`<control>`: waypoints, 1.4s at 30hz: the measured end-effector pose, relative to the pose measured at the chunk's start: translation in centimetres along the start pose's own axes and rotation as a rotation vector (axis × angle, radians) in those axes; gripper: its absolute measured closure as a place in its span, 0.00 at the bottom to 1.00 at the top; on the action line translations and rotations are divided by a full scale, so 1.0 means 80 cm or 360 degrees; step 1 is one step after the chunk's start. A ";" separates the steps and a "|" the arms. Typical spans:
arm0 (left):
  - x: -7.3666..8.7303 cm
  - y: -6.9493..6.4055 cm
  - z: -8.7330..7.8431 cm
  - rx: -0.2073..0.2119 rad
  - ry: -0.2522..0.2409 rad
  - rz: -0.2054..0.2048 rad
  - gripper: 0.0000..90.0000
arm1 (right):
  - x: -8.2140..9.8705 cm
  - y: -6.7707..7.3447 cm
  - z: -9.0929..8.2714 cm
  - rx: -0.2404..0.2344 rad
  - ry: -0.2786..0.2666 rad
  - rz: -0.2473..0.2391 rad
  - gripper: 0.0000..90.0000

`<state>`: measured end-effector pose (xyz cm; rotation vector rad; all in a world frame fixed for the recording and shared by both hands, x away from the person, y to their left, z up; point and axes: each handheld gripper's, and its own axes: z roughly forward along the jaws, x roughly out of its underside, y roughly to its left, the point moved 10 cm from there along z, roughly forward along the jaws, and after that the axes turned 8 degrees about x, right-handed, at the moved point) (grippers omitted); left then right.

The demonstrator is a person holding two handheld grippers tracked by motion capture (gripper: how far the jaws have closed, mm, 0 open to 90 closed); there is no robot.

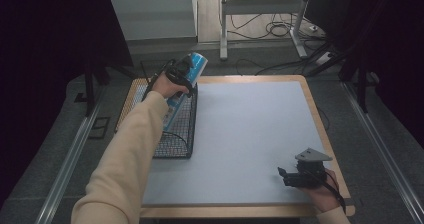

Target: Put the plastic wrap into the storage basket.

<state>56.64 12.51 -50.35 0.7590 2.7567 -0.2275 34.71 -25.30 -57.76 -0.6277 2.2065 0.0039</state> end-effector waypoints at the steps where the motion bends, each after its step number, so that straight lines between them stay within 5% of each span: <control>1: 0.000 0.000 0.000 0.0000 0.0000 0.0000 0.35 | 0.000 0.000 0.000 0.0000 0.0000 0.0000 0.12; 19: 0.007 0.017 0.014 -0.0085 0.0006 -0.0006 0.34 | -0.001 0.002 0.000 0.0002 -0.0003 -0.0011 0.12; 27: 0.012 0.011 -0.003 -0.0075 -0.0064 -0.0037 0.18 | -0.001 0.002 -0.001 -0.0001 -0.0006 -0.0010 0.12; 32: 0.021 -0.010 -0.028 0.0044 -0.0191 -0.0058 0.13 | -0.001 0.002 -0.001 0.0001 -0.0008 -0.0009 0.12; 42: 0.053 -0.076 -0.066 0.0144 -0.0325 0.0121 0.14 | -0.004 0.005 -0.003 0.0006 -0.0014 -0.0018 0.12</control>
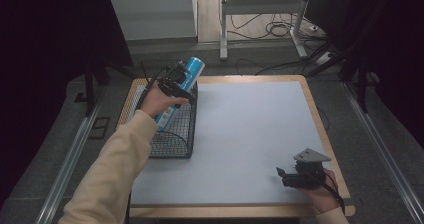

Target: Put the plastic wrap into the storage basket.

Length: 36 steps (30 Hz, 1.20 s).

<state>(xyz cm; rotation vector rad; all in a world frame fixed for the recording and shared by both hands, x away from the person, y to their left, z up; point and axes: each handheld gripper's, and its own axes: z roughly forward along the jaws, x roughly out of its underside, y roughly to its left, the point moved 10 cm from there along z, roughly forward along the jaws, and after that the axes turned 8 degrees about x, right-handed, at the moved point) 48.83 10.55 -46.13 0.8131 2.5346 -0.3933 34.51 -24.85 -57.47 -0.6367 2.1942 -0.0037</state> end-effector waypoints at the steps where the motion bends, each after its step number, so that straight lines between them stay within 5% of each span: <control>1: 0.003 -0.008 -0.001 0.0012 -0.0007 0.0022 0.14 | 0.000 0.000 0.000 0.0002 -0.0002 0.0001 0.12; 5: 0.016 -0.045 -0.002 0.0078 -0.0058 0.0070 0.14 | 0.000 0.000 -0.001 0.0004 -0.0006 0.0001 0.12; 6: 0.024 -0.066 -0.002 0.0128 -0.0071 0.0115 0.14 | -0.001 -0.001 -0.002 0.0004 -0.0015 0.0007 0.12; 18: 0.066 -0.155 0.002 0.0343 -0.0152 0.0285 0.15 | -0.002 0.001 -0.002 0.0006 -0.0017 0.0004 0.12; 28: 0.103 -0.195 0.023 0.0451 -0.0154 0.0361 0.15 | -0.002 0.002 -0.003 0.0005 -0.0022 0.0001 0.12; 36: 0.103 -0.203 0.024 0.0486 -0.0177 0.0371 0.15 | -0.005 0.002 -0.004 0.0011 -0.0039 0.0002 0.12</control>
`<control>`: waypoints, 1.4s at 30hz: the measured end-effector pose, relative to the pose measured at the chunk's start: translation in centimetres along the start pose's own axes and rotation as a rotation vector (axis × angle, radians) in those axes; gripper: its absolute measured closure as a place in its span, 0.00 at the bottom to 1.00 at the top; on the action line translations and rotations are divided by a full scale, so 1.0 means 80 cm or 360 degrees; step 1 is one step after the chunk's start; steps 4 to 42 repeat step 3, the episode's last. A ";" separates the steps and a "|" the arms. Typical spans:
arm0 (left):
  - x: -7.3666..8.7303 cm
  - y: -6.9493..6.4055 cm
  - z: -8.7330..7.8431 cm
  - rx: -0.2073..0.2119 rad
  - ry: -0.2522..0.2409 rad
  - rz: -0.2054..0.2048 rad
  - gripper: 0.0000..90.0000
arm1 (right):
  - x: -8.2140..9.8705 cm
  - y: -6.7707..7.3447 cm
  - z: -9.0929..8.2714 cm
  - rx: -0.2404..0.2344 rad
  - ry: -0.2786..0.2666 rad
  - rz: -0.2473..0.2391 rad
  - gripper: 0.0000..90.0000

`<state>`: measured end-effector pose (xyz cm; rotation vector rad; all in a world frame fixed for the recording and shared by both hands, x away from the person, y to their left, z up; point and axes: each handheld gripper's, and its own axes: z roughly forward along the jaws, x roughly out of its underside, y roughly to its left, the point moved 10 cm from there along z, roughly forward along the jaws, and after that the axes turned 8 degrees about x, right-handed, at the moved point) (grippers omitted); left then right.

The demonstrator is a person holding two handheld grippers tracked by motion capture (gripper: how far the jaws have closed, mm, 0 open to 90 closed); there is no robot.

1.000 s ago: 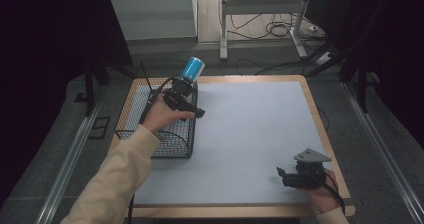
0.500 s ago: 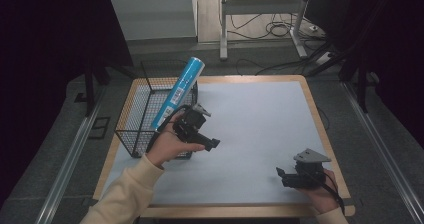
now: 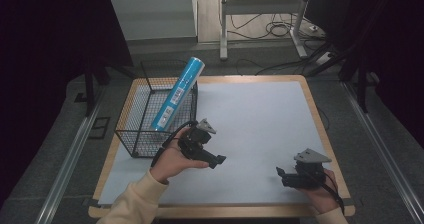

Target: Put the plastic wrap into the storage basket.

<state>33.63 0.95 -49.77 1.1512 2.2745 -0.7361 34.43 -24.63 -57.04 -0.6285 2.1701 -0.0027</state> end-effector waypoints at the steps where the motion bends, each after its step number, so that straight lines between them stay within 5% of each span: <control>1: 0.000 0.000 0.000 0.0001 -0.0006 0.0001 0.15 | 0.000 0.000 0.000 0.0000 -0.0004 0.0000 0.12; 42: 0.000 -0.001 -0.002 0.0006 -0.0023 -0.0001 0.15 | -0.001 0.000 -0.001 -0.0004 -0.0011 0.0000 0.12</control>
